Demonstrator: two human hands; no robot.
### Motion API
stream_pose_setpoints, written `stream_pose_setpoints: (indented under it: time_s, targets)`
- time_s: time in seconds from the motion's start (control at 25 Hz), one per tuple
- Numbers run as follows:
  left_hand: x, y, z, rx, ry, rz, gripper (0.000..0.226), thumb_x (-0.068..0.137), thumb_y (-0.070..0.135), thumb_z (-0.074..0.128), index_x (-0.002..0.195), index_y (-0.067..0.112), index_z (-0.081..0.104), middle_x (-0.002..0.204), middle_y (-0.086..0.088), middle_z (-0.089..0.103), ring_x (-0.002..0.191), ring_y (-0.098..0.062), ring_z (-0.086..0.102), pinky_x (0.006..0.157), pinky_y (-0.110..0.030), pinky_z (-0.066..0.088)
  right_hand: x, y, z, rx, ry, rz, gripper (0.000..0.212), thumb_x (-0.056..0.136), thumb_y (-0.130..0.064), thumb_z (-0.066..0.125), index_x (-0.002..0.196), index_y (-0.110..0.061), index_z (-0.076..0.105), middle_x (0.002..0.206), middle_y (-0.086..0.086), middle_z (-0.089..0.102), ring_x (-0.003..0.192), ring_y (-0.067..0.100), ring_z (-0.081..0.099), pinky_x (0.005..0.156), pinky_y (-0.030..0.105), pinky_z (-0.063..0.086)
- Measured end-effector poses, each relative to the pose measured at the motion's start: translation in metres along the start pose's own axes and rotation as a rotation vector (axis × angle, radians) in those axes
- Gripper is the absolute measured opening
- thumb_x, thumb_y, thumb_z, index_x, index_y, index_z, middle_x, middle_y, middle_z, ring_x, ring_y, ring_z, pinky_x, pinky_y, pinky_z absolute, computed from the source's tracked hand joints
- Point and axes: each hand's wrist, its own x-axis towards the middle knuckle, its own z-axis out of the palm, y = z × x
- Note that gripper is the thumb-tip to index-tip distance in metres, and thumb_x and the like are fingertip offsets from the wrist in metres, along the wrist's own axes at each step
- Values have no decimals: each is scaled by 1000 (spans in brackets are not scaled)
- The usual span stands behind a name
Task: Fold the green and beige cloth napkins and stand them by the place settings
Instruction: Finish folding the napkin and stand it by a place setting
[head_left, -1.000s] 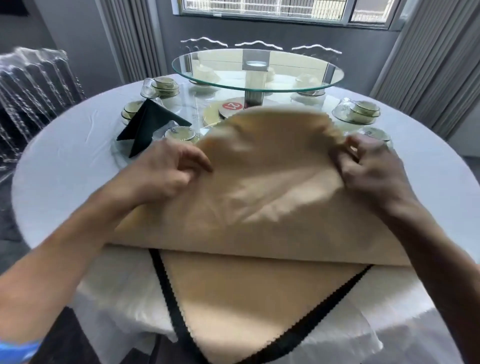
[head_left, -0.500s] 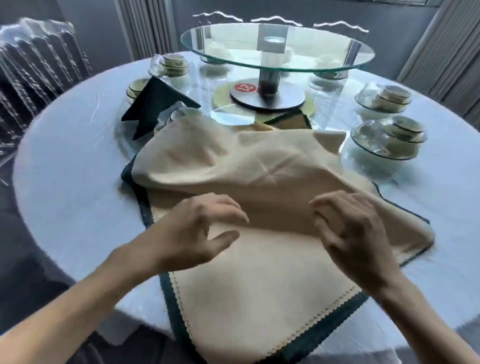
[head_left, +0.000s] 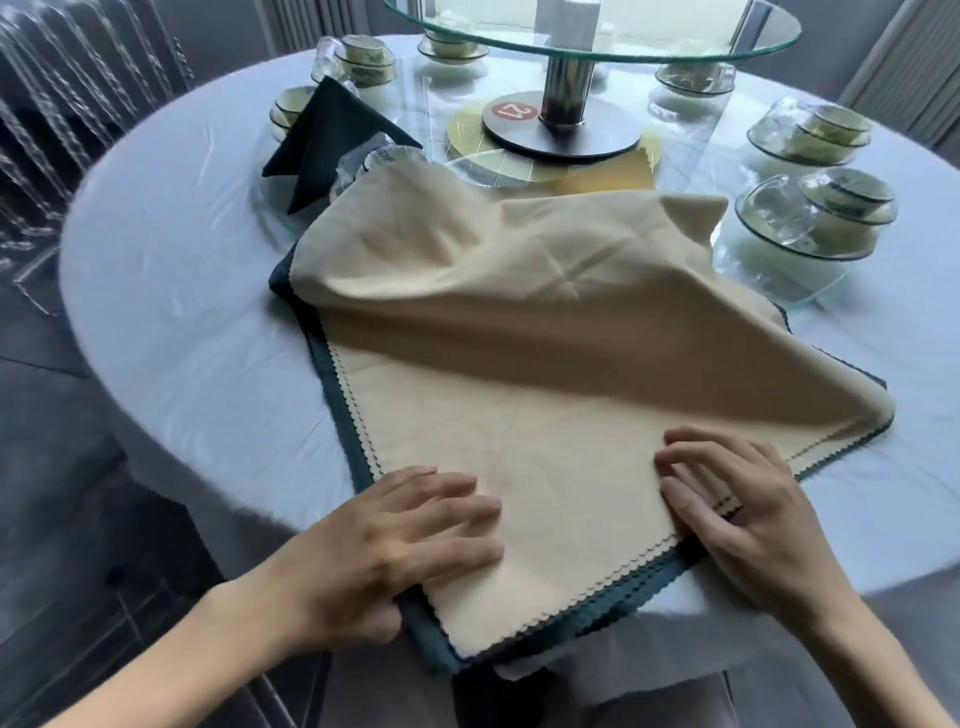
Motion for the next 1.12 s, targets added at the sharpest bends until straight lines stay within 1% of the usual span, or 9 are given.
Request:
stream_pose_setpoints:
  time_s: [0.2,0.28,0.4,0.52,0.6,0.72,0.84,1.0,1.12]
  targets:
    - [21,-1,-18,-524,259,-299,18,87,29,65,101,22,73,99,15,73,97,-3,67,76,-32,52,3,2,-4,64,-4,-7,29,86,-53,54,100,-33,70,115,-22,64,110,4,55,94,35,41]
    - [33,-3,-25,-729,326,-414,26,94,33,61,88,9,70,75,5,65,73,-7,59,61,-34,43,0,2,-20,178,-110,-25,41,85,-63,52,111,-36,68,119,-25,63,116,4,54,97,28,40]
    - [46,-5,-41,-843,411,-472,31,95,32,59,87,3,69,75,-17,59,72,-17,54,64,-33,41,-1,13,-39,63,-193,-94,42,82,-50,63,122,-37,62,122,-23,61,120,5,53,99,23,39]
    - [57,4,-64,-819,384,-370,19,96,26,58,85,21,72,71,3,57,70,-10,52,65,-26,40,16,31,-44,-181,5,-124,29,78,-13,60,104,-17,73,103,-5,72,101,25,67,86,29,45]
    - [59,18,-77,-772,357,-282,23,100,24,57,83,33,70,68,16,56,64,-7,52,61,-22,40,27,30,-58,-189,142,-81,27,82,-16,53,96,-10,75,92,4,74,92,26,69,81,27,48]
    - [59,41,-90,-709,249,-208,20,100,32,57,98,22,73,78,1,69,70,-24,64,59,-36,48,25,32,-95,-253,290,-160,38,81,-20,45,98,-6,75,96,7,73,98,27,67,88,41,51]
    - [61,52,-81,-714,113,-174,10,95,13,64,97,20,71,80,8,70,71,-13,65,58,-34,48,8,49,-108,-352,192,-204,32,80,-14,48,97,-16,75,99,1,73,98,27,68,86,48,51]
    - [73,41,-41,-872,43,-446,30,95,22,64,72,4,55,59,4,41,56,-10,38,53,-35,29,-14,71,-89,-271,-52,-57,48,71,14,71,88,-31,72,102,-10,72,92,15,69,88,15,45]
    - [74,37,-31,-1012,-44,-466,21,92,20,70,78,4,69,62,-5,57,61,-11,49,57,-30,36,-19,54,-82,-186,-80,-26,41,72,8,66,91,-28,75,103,-17,71,97,9,66,89,9,41]
